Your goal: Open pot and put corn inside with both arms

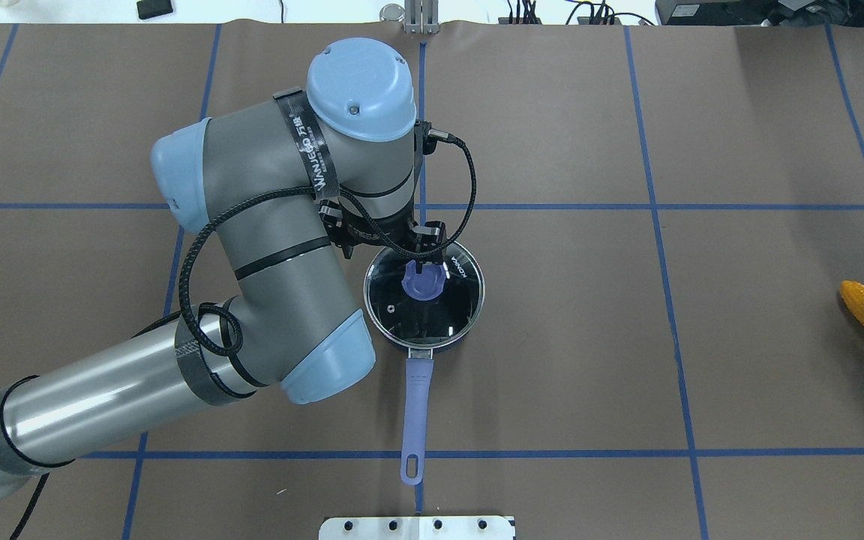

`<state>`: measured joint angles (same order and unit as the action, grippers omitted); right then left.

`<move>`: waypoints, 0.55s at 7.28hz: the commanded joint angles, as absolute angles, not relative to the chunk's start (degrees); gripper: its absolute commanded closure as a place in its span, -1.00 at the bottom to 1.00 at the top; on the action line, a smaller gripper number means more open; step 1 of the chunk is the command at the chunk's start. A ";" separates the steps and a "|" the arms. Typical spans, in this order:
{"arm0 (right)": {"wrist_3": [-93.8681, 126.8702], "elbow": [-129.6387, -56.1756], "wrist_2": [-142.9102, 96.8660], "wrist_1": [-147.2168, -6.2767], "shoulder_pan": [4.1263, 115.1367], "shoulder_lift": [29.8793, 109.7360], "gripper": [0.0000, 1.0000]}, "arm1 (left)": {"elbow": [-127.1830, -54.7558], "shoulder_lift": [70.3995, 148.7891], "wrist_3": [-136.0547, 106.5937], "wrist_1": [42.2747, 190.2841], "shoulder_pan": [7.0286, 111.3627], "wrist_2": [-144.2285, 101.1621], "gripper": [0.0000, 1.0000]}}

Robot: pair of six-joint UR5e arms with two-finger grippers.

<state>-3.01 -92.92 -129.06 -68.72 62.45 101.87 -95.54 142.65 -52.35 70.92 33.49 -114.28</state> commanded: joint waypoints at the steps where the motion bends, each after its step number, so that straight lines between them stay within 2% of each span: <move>1: -3.86 -92.64 -128.85 -67.95 61.79 101.87 -0.19 | -95.54 142.56 -52.30 70.93 33.49 -114.35 -1.00; 4: -6.84 -91.15 -128.76 -67.59 61.61 101.87 -0.12 | -95.54 142.56 -52.30 70.84 33.49 -114.43 -1.00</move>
